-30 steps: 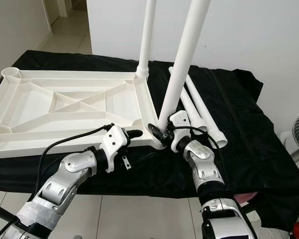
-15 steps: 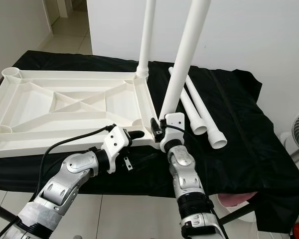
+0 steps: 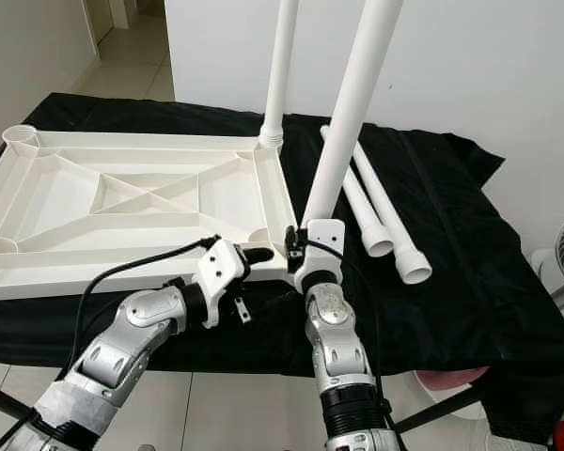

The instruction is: Building children table

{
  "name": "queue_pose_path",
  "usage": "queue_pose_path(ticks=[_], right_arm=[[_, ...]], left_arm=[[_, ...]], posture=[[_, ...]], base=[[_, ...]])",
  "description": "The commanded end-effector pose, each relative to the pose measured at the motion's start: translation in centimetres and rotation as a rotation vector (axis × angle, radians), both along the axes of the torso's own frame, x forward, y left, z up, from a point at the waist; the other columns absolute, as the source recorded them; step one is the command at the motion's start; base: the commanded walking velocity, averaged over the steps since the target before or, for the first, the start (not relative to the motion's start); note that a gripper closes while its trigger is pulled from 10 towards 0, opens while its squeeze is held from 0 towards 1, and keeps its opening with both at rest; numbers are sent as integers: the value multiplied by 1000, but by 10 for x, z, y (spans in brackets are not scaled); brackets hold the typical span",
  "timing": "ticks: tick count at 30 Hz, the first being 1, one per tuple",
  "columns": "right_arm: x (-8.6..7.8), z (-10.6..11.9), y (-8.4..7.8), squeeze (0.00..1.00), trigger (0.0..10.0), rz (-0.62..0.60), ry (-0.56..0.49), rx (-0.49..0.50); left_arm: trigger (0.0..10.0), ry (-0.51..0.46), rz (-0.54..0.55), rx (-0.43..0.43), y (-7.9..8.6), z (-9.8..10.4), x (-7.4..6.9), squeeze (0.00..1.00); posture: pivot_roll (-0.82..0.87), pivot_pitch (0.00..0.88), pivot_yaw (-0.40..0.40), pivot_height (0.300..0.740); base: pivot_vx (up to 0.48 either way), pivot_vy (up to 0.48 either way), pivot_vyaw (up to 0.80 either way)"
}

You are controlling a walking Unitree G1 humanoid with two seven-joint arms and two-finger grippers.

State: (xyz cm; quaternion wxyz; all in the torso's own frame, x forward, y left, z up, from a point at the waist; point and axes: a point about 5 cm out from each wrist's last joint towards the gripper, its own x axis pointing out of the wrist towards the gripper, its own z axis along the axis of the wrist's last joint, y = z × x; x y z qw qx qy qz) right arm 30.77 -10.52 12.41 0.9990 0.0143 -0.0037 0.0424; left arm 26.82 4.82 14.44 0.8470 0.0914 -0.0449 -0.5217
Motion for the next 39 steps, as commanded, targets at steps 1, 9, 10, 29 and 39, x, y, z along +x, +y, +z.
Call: queue_pose_path(ticks=[1,9,10,29,39], right_arm=[[-4,-12,1,1000,10000,1,57,-1],[3,-6,-13,1000,10000,89,-3,-3],[5,-5,-16,1000,10000,95,-6,-6],[24,7,-37,0,10000,519,-57,-161],[33,4,-37,0,0,646,-33,-178]], left_arm=[[10000,-4,-19,10,-2,-1,-1,0],[10000,3,-14,12,-1,-2,-2,0],[10000,4,-13,12,-1,-3,-2,0],[10000,1,5,71,5,-11,-1,0],[10000,-16,7,96,6,-12,-1,0]], posture=[[49,0,-97,740],[50,0,-99,740],[50,0,-99,740],[57,0,-94,740],[68,0,-101,740]], base=[[0,0,0],[0,0,0],[0,0,0],[0,0,0],[0,0,0]])
